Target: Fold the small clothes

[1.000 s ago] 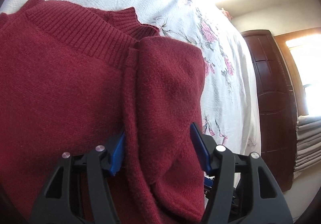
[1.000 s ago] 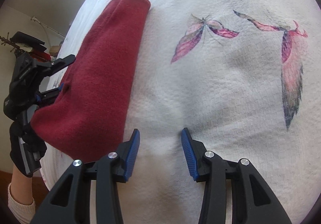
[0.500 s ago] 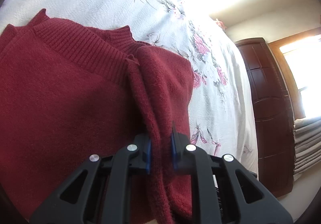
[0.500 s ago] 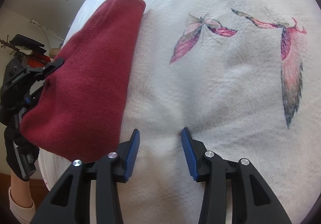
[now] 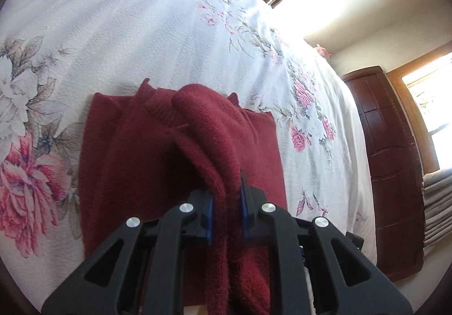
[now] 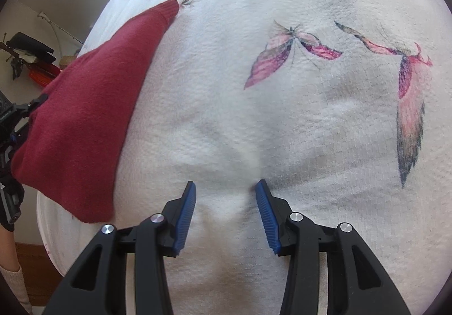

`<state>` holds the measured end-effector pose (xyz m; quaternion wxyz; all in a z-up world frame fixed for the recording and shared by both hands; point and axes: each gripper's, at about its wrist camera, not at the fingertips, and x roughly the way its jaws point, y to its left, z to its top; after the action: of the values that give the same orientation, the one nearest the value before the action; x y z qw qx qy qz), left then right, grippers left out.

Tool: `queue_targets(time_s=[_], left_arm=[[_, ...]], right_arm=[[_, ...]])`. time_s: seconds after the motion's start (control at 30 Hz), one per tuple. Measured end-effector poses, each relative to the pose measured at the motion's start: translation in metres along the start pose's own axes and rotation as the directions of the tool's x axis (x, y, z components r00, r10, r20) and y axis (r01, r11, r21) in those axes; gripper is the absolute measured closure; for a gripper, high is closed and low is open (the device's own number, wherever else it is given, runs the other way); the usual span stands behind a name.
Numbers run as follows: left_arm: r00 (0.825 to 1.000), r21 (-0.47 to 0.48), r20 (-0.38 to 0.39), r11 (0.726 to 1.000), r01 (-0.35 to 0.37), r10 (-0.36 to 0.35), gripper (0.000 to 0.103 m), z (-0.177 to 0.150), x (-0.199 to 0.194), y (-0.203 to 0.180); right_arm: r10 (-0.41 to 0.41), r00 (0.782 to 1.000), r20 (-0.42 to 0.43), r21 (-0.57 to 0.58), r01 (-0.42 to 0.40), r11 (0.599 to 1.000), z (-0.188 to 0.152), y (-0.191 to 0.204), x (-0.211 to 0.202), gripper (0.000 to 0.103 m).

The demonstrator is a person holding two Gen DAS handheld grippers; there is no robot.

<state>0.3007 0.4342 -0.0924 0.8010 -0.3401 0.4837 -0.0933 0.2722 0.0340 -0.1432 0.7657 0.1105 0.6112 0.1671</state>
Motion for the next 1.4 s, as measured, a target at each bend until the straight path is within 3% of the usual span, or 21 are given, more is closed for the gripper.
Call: queue_targets(time_s=[0.23,0.47,0.7,0.9,0.97,1.17,1.3,1.33,1.37,1.4], left_arm=[[0.999,-0.054,0.018,0.998,-0.035,0.036,0.09,0.006,-0.017,0.049],[0.997,-0.104,-0.025,0.992,-0.076,0.074,0.09,-0.008,0.01,0.089],[0.997,-0.099,-0.009,0.992,-0.073,0.072,0.086,-0.015,0.002,0.092],[0.991,0.005,0.049,0.992,-0.129,0.128,0.076,-0.034,-0.053,0.073],[0.991,0.048,0.068,0.991,-0.122,0.118,0.068,-0.048,-0.071,0.065],[0.988,0.115,0.011,0.981,-0.155,0.155,0.061,-0.09,-0.073,0.054],[0.988,0.104,-0.006,0.982,-0.156,0.157,0.061,-0.099,-0.059,0.06],[0.988,0.101,-0.004,0.983,-0.152,0.153,0.065,-0.1,-0.058,0.061],[0.991,0.098,-0.011,0.987,-0.13,0.132,0.087,-0.101,-0.057,0.062],[0.994,0.092,-0.017,0.99,-0.11,0.112,0.094,-0.102,-0.057,0.062]], right_arm=[[-0.003,1.0,-0.003,-0.005,0.003,1.0,0.004,0.006,0.003,0.058],[-0.035,0.999,-0.009,-0.031,0.035,0.999,0.004,0.008,0.005,0.057],[-0.056,0.998,-0.018,-0.037,0.055,0.998,0.003,0.015,0.008,0.055],[-0.08,0.997,-0.019,-0.035,0.079,0.996,0.007,0.027,0.008,0.049],[-0.003,1.0,-0.005,-0.02,0.003,1.0,0.009,0.039,0.004,0.049],[0.184,0.983,-0.015,-0.017,-0.185,0.983,0.018,0.093,0.01,0.049],[0.189,0.982,-0.028,-0.035,-0.19,0.981,0.018,0.118,0.02,0.048],[0.187,0.982,-0.036,-0.036,-0.188,0.981,0.018,0.121,0.023,0.048],[0.18,0.983,-0.04,-0.039,-0.182,0.983,0.017,0.124,0.026,0.048],[0.17,0.984,-0.044,-0.045,-0.172,0.984,0.015,0.125,0.028,0.048]])
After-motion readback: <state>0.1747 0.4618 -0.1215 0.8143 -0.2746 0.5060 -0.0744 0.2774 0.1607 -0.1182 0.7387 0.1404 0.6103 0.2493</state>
